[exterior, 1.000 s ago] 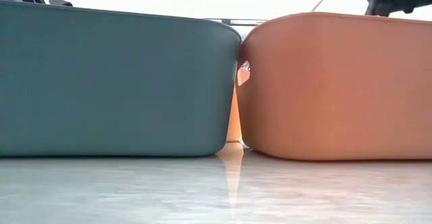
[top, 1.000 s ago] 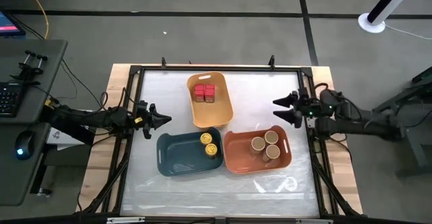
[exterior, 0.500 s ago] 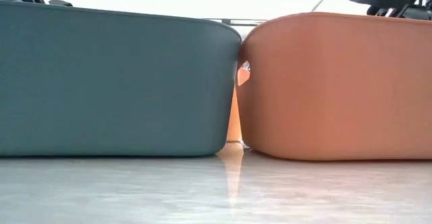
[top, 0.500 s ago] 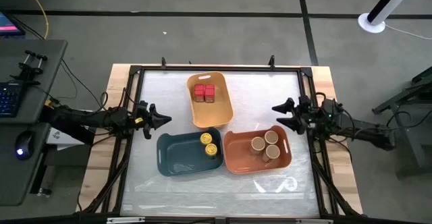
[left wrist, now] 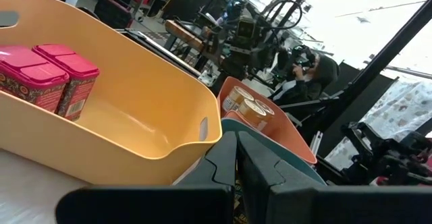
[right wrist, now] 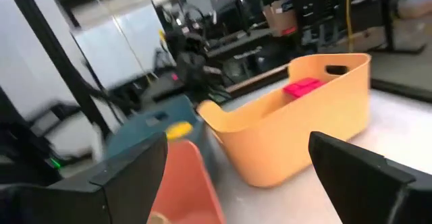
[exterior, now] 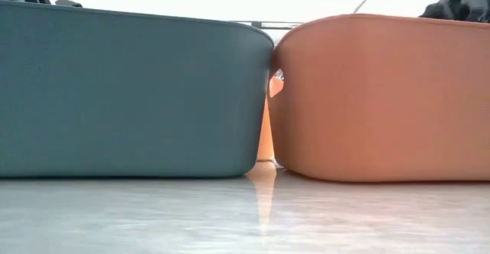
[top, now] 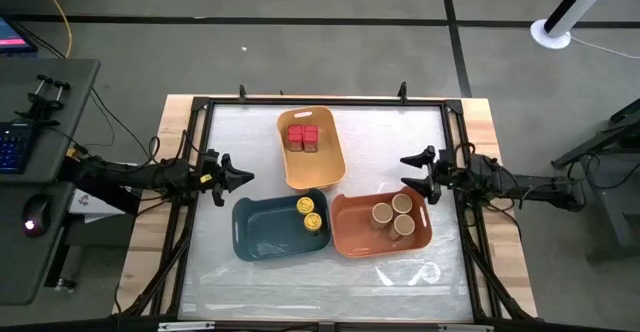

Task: Sort spices by type
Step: Return to Home Position

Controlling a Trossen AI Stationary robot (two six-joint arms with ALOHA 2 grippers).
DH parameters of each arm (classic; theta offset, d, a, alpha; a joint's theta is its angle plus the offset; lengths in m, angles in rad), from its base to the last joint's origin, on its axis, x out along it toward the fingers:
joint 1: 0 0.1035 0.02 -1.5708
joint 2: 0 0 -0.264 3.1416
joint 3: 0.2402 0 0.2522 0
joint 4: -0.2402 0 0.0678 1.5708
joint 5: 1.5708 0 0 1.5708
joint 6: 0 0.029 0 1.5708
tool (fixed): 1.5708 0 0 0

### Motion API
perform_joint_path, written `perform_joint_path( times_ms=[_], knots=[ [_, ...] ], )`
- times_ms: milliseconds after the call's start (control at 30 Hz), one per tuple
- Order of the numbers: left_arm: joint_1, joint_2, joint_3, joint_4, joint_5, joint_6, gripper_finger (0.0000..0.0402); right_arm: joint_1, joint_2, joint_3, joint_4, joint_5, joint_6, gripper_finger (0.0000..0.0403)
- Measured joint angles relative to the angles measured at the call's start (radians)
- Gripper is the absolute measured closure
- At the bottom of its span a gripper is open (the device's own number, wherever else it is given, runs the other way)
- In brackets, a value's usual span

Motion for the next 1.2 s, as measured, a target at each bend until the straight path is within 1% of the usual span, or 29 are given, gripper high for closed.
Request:
perform_joint_path(
  times_ms=[167,300,367,1033,1200],
  knots=[
    [0.0,0.0,0.0,0.0,0.0,0.0,0.0401,-0.001,0.0,0.0,-0.097,0.002,-0.187,0.0048],
    [0.0,0.0,0.0,-0.001,0.0,0.0,0.0401,-0.001,0.009,0.0,-0.104,0.002,-0.343,0.0048],
    [0.0,0.0,0.0,-0.001,0.0,0.0,0.0401,-0.001,0.008,0.0,-0.103,0.002,-0.392,0.0048],
    [0.0,0.0,0.0,-0.001,0.0,0.0,0.0401,-0.001,0.007,0.001,-0.105,0.002,-0.399,0.0048],
    [0.0,0.0,0.0,-0.001,0.0,0.0,0.0401,0.042,-0.084,0.001,-0.104,0.001,-0.399,0.0048]
  ],
)
